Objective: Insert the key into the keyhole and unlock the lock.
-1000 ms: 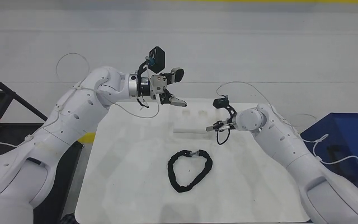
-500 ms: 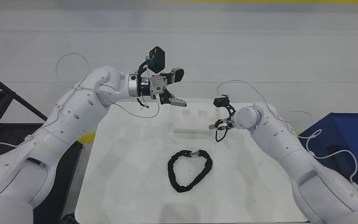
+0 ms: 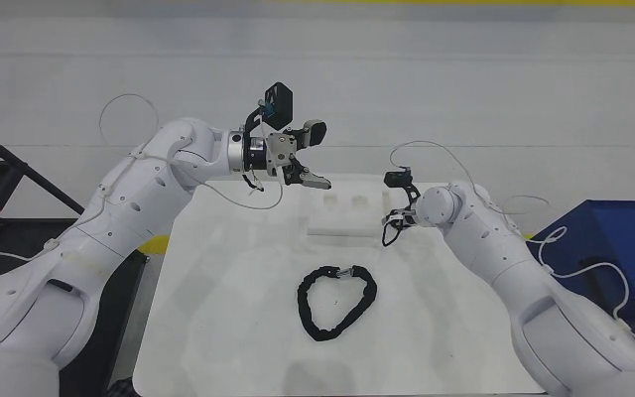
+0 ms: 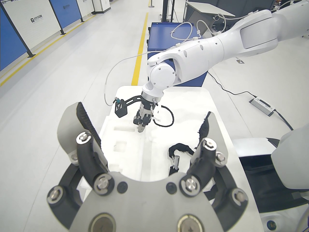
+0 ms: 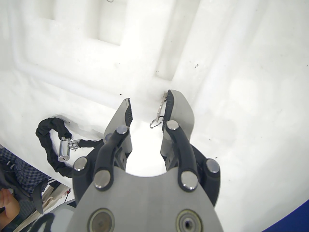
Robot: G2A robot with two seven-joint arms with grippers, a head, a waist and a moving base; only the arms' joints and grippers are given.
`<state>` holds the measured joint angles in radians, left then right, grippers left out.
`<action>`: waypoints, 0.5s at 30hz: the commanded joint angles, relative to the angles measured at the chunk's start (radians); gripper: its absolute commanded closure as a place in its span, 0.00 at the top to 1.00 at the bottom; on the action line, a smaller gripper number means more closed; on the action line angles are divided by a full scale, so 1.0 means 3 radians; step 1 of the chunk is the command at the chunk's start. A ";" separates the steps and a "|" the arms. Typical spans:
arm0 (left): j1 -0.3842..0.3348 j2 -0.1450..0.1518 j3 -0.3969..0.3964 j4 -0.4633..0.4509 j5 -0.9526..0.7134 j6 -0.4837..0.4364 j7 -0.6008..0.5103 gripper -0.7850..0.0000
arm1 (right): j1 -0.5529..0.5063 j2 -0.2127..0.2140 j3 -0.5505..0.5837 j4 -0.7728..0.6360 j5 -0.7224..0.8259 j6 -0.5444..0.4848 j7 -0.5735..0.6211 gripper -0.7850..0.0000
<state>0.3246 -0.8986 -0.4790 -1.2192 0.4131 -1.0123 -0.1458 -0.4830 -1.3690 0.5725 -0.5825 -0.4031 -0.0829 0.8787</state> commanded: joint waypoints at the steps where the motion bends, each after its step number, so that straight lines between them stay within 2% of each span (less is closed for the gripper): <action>1: 0.0000 0.0000 0.0000 0.0000 0.0000 0.0000 0.0000 1.00 | 0.0001 -0.0015 -0.0002 0.0022 -0.0009 0.0017 0.0007 0.33; 10: 0.0000 0.0000 0.0000 0.0000 0.0000 0.0000 0.0000 1.00 | 0.0038 -0.0099 -0.0015 0.0160 -0.0068 0.0129 0.0037 0.24; 15: 0.0000 0.0000 0.0000 0.0000 0.0000 0.0000 0.0000 1.00 | 0.0055 -0.0147 -0.0025 0.0232 -0.0112 0.0198 0.0027 0.13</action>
<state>0.3246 -0.8986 -0.4790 -1.2192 0.4131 -1.0123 -0.1458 -0.4670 -1.4109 0.5653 -0.5159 -0.4348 -0.0265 0.8883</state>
